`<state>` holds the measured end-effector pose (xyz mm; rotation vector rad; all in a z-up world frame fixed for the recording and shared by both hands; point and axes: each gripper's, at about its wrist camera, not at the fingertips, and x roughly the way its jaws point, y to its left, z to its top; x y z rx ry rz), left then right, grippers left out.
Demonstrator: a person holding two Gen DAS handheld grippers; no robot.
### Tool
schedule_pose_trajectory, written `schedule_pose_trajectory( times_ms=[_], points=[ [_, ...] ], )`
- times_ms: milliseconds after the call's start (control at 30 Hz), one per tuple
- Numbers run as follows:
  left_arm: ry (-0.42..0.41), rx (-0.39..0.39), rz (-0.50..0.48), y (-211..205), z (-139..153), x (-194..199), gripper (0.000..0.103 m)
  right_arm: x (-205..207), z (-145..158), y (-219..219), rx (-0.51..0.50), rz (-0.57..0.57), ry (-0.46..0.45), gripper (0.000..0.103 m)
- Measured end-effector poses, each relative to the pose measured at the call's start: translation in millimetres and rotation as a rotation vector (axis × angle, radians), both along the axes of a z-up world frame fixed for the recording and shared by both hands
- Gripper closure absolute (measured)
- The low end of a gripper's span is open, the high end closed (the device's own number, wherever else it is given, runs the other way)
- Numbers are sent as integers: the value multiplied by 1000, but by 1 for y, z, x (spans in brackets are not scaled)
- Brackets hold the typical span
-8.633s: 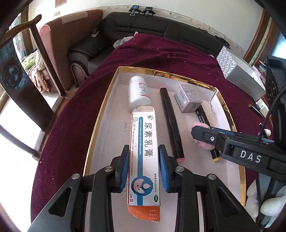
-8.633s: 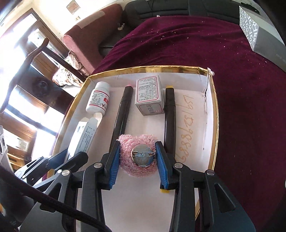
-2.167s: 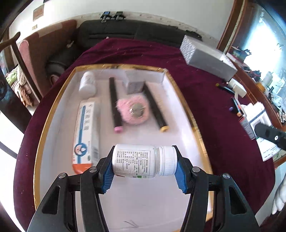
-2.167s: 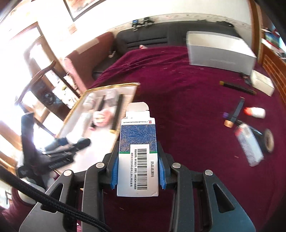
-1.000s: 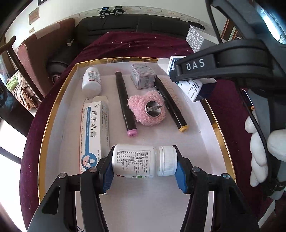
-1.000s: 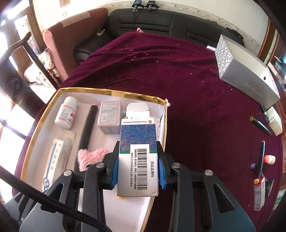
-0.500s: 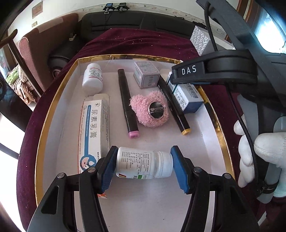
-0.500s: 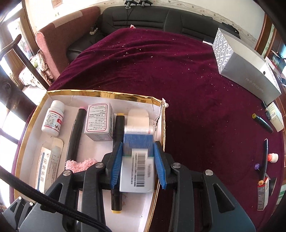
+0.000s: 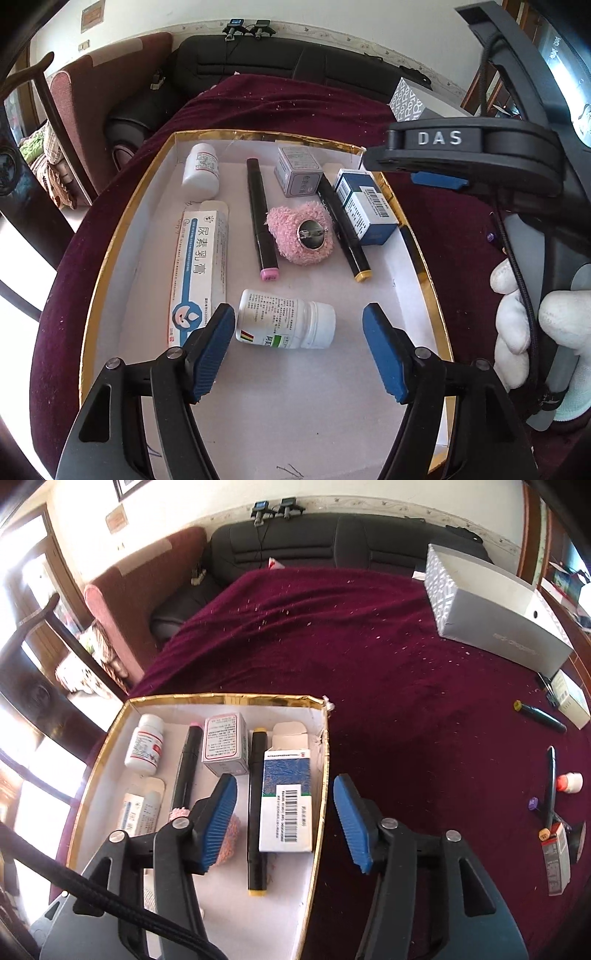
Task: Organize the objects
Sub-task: 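Move both grippers back toward the pile of items, then move the left gripper to the white red-ended box while the right gripper approaches the black tape roll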
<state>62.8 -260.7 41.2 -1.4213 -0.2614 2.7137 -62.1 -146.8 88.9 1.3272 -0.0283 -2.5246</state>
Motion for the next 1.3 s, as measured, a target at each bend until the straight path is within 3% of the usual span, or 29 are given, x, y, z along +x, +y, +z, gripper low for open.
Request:
schedule_pose_trajectory(
  times_ms=[367,700,1033,1300],
  points=[
    [55,-58,15,12,23,19,36,22,11,32,-26,-22,42,48],
    [87,-99,-54,55,42,28,36,39,23,85,-58,-91,77,42],
    [87,-90,-198,132,45,24,36,52,32,199,-94,-262,108,41],
    [5,-85,-355,213,6,11,36,64,11,314,-144,-453,57,37]
  ],
)
